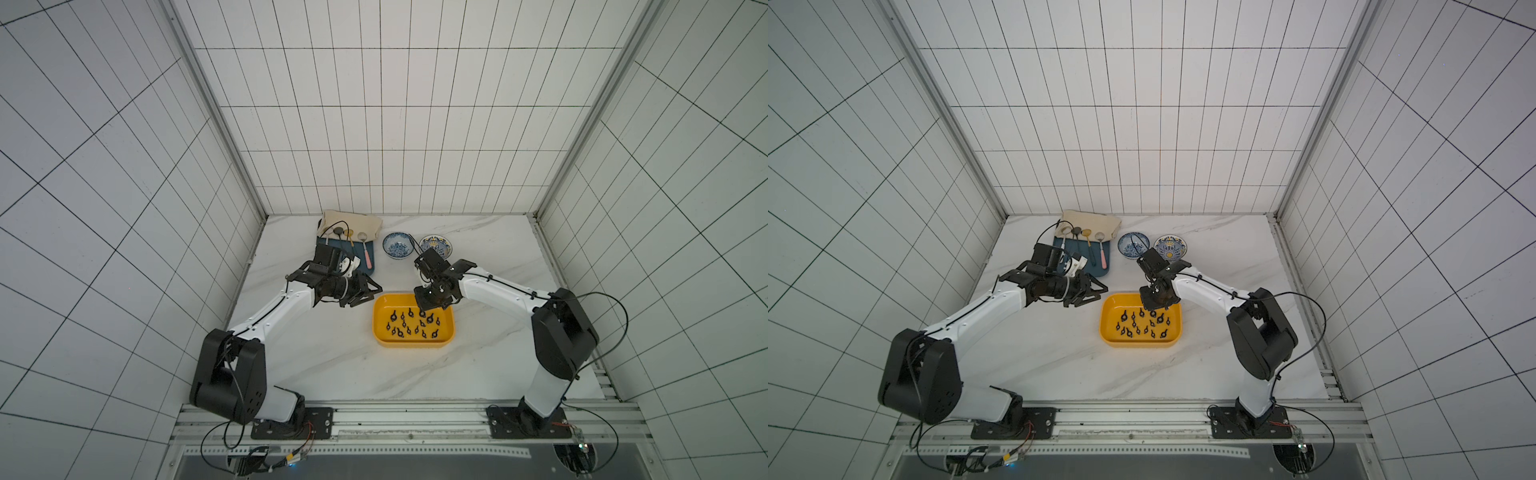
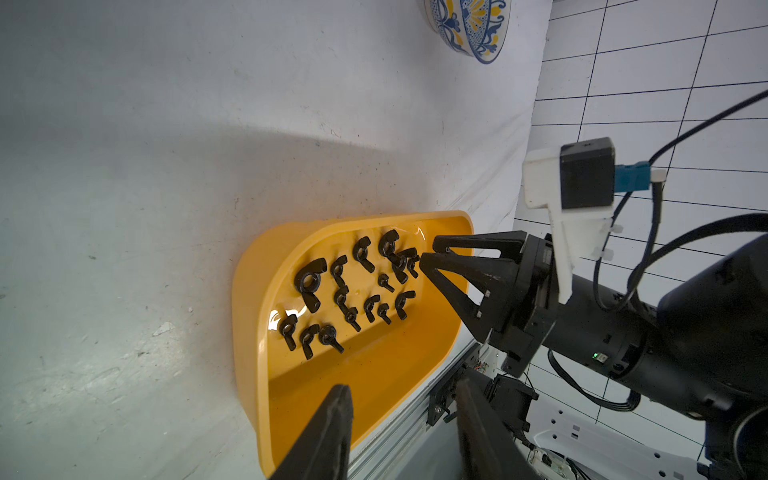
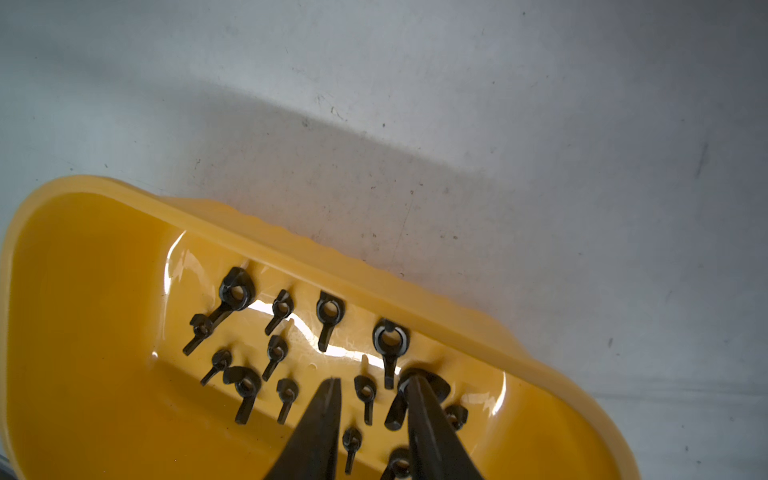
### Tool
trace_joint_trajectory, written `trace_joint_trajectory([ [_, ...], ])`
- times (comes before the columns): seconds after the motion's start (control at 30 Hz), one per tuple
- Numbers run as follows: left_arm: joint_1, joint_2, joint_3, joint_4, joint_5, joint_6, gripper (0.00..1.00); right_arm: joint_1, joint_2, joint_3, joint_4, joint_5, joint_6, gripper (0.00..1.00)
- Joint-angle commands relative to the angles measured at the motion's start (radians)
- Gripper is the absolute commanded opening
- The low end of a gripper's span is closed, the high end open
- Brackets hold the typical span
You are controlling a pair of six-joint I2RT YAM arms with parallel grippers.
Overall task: Take out the wing nut from the storage box
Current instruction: Pick up the wing nut from the storage box.
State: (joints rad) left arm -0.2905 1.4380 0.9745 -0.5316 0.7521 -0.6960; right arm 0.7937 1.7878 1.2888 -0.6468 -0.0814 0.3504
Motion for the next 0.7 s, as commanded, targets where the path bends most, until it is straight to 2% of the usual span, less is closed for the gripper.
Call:
trace_joint_trajectory([
  [0.0, 0.006, 0.007, -0.009, 0.023, 0.021, 0.006, 0.44, 0.01, 0.034, 0.052, 0.007, -0.009, -0.014, 0.33],
  [0.67, 0.01, -0.007, -0.022, 0.01, 0.024, 0.017, 0.44, 0.011, 0.11, 0.056, 0.043, 0.014, -0.025, 0.33],
])
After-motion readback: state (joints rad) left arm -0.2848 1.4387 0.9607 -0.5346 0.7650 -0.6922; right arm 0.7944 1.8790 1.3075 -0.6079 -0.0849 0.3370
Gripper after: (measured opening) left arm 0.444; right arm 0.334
